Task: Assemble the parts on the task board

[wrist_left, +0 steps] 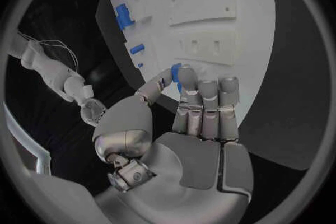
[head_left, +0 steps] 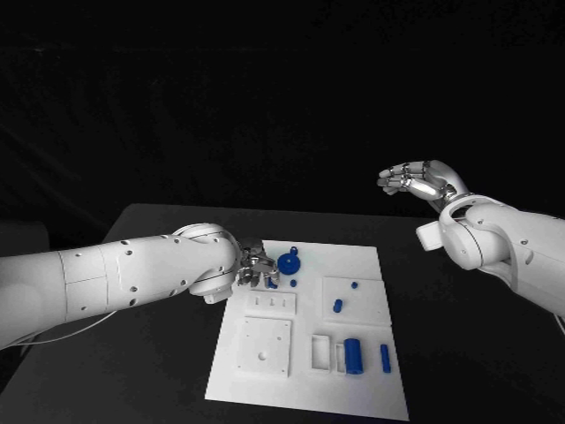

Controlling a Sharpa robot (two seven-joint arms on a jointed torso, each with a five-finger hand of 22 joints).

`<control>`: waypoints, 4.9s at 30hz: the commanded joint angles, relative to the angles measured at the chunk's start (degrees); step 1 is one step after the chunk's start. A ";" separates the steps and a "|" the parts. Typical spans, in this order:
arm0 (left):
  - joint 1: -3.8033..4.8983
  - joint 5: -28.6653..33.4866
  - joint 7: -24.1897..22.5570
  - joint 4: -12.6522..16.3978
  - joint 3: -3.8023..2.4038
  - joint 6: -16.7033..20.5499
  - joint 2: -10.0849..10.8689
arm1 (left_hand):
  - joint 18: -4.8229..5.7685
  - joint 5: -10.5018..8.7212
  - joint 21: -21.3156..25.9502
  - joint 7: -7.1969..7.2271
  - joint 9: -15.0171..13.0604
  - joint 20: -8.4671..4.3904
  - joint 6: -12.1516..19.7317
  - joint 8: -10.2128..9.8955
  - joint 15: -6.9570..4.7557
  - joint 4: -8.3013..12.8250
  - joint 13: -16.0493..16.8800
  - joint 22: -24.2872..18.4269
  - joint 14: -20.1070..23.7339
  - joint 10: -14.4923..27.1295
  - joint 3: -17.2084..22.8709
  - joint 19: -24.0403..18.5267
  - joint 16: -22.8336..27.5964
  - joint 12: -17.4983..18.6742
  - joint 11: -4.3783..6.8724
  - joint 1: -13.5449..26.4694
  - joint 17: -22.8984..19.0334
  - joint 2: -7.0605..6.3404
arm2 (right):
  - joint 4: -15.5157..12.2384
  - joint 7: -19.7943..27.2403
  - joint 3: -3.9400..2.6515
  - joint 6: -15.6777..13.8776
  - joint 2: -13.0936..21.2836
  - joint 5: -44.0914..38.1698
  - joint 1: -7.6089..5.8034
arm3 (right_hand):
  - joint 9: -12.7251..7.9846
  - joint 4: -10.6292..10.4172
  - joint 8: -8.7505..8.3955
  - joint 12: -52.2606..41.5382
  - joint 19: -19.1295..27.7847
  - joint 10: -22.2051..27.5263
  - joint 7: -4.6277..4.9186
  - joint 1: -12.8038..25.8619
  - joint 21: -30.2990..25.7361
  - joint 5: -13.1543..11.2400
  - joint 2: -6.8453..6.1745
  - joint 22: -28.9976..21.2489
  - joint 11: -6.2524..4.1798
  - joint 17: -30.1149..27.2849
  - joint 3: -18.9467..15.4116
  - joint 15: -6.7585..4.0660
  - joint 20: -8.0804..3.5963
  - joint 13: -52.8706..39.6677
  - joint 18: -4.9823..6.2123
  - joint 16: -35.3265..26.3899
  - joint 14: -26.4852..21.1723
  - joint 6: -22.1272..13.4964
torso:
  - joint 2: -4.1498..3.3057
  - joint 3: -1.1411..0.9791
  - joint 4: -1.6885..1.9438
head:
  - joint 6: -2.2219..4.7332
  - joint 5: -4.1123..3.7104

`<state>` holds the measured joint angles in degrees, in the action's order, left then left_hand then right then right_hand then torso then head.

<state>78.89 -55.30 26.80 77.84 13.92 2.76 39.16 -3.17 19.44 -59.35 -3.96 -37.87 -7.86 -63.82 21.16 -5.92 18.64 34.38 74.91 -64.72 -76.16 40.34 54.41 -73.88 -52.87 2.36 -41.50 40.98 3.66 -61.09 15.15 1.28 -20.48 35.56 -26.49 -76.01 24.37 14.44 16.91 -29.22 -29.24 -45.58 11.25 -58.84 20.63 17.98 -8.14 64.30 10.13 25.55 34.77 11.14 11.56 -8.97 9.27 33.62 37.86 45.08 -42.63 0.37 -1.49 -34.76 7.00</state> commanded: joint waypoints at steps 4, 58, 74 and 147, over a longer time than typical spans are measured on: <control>-0.74 -3.26 -0.37 0.02 -0.04 -1.44 -0.46 | -0.64 -0.21 -0.42 5.96 -14.86 -5.77 -8.71 6.48 -2.45 -1.86 0.15 1.07 -2.66 -4.42 5.22 0.54 -0.34 -0.30 3.98 0.75 0.06 0.25 | -0.25 1.03 -0.03 1.11 0.00 0.43 -0.02 | -0.15 -0.03 0.27 0.50 0.22 -0.77 0.32 0.17 -0.44 0.32 0.50 0.16 0.14 -0.56 -0.49 0.42 0.06 0.51 -0.48 -0.26 0.29 -0.35 | -0.05 0.04 -0.06 | -0.28 -0.06; -4.74 -8.38 -0.99 -0.13 -0.08 2.72 -0.19 | -0.76 0.02 -0.74 5.94 -15.32 -5.77 -8.76 5.93 -2.36 -1.90 0.13 1.03 -2.63 -4.22 6.02 0.54 -0.28 -0.18 3.91 1.22 -0.15 0.03 | -0.59 0.36 -0.03 3.53 0.17 0.14 -0.01 | -0.59 -0.07 0.48 1.25 0.61 -2.02 0.77 0.45 -1.66 1.83 1.29 1.08 0.34 -2.87 -1.72 0.66 0.23 2.62 -0.58 0.13 0.31 -0.10 | 0.02 0.02 0.01 | -1.03 -0.61; -5.08 -8.10 -1.50 2.35 -0.08 7.25 1.32 | -0.81 -0.10 -0.81 5.93 -15.38 -5.79 -8.78 5.81 -2.40 -1.87 0.11 1.03 -2.67 -4.22 6.18 0.59 -0.27 -0.14 3.92 1.26 -0.21 0.13 | -0.42 0.36 -0.03 3.68 0.29 0.14 -0.01 | -0.68 -0.09 0.54 1.33 0.66 -2.25 0.80 0.62 -1.91 2.30 1.44 1.26 0.27 -3.29 -1.90 0.69 0.26 2.97 -0.59 0.23 0.28 0.02 | 0.04 0.03 0.08 | -1.11 -0.79; -7.18 -11.14 -2.26 1.47 -0.06 8.94 0.66 | -0.99 -0.43 -1.00 5.92 -15.63 -5.92 -8.93 5.39 -2.65 -1.87 0.05 0.94 -2.88 -4.35 6.61 0.84 -0.25 -0.11 3.93 1.27 -0.41 -0.30 | 0.31 -0.09 -0.03 4.78 0.07 0.14 0.05 | -0.98 -0.09 0.61 1.51 0.77 -2.84 0.87 1.19 -2.84 3.16 1.89 1.69 0.23 -4.55 -2.49 0.88 0.36 3.95 -0.59 0.51 0.00 0.20 | 0.03 0.00 0.02 | -1.54 -0.79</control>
<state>71.76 -66.25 24.92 79.28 13.87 12.50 39.88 -3.49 18.82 -60.11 -4.15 -53.51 -7.74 -65.13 25.97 -6.14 18.59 34.50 74.94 -65.52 -77.31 43.20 54.89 -74.10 -52.97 2.68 -39.87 40.64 2.92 -60.78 14.75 1.28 -16.64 35.67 -26.22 -75.97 23.49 14.38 17.29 -28.11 -28.85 -48.04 11.44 -57.76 18.17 20.86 -6.60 65.89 10.55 21.06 32.50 11.55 11.96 -5.10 9.27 33.83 37.88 44.90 -42.58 0.41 -1.48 -36.30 6.19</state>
